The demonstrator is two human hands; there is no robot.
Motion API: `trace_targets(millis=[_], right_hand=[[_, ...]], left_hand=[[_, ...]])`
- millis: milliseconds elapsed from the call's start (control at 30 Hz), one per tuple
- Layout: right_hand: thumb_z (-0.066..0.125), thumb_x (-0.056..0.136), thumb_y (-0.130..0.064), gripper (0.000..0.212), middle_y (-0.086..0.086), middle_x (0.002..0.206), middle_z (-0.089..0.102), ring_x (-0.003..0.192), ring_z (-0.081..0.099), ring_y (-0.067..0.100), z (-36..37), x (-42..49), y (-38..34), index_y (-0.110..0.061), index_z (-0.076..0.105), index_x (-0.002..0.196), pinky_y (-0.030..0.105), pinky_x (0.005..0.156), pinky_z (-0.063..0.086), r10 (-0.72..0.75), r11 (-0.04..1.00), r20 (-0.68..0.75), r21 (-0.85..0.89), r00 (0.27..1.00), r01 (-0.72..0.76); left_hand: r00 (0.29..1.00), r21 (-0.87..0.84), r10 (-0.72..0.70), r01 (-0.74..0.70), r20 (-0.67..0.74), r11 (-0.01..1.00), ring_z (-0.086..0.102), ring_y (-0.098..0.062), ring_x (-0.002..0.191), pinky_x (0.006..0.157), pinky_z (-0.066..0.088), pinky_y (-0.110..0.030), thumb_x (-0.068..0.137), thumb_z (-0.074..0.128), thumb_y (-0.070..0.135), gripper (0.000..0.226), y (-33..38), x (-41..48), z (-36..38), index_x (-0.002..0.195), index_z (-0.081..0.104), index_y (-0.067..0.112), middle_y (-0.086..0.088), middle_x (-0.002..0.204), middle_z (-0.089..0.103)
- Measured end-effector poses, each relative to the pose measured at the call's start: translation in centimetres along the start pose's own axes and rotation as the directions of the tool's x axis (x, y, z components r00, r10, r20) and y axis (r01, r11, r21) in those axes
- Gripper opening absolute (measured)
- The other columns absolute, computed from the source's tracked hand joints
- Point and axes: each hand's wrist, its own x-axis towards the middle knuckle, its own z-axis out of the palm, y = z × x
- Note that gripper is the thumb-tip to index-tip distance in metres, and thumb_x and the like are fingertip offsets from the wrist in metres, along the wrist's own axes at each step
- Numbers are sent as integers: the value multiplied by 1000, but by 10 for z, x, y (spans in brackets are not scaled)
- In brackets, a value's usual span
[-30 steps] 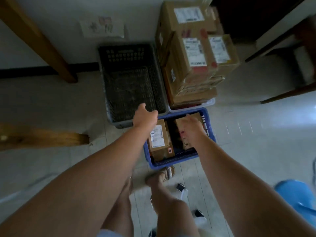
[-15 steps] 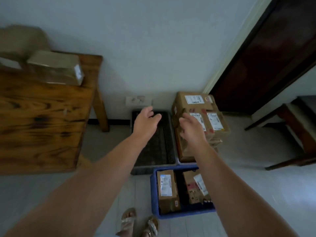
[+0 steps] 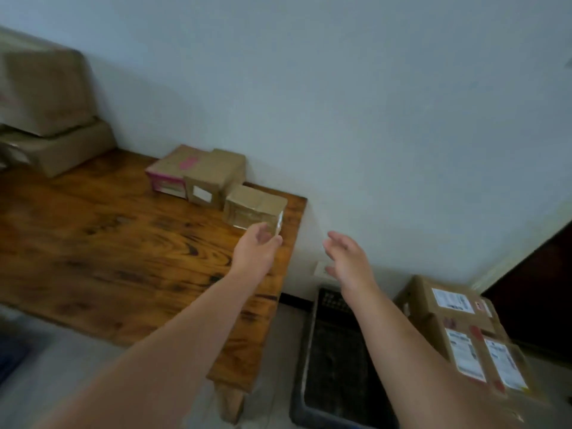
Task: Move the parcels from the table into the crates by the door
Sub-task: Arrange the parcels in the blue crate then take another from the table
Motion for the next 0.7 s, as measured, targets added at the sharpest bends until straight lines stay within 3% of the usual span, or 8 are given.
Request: trace_targets(millis=[67, 400, 700], right_hand=[[54, 95, -25, 35, 5, 133, 55, 121, 52, 20, 41, 14, -6, -18, 55, 129, 48, 104, 41, 11, 1000, 23, -11, 1000, -11], [54, 95, -33, 39, -3, 136, 49, 124, 46, 19, 224, 78, -53, -28, 50, 133, 41, 103, 41, 90, 995, 77, -47, 993, -87], [56, 95, -28, 52, 5, 146, 42, 131, 43, 23, 302, 151, -68, -20, 38, 144, 38, 105, 38, 151, 981, 50, -130, 987, -143]], left_hand=[[1000, 16, -11, 11, -9, 1000, 51, -12, 101, 81, 44, -28, 91, 58, 29, 46, -8, 33, -33, 135, 46, 21, 6, 117, 56], [998, 71, -63, 64, -13, 995, 52, -17, 106, 84, 41, -30, 93, 56, 28, 45, -28, 190, -181, 136, 45, 19, 1, 122, 55], [992, 45, -130, 130, 1, 991, 47, -23, 121, 91, 35, -28, 94, 54, 27, 43, -45, 293, -211, 135, 46, 17, -4, 133, 52]])
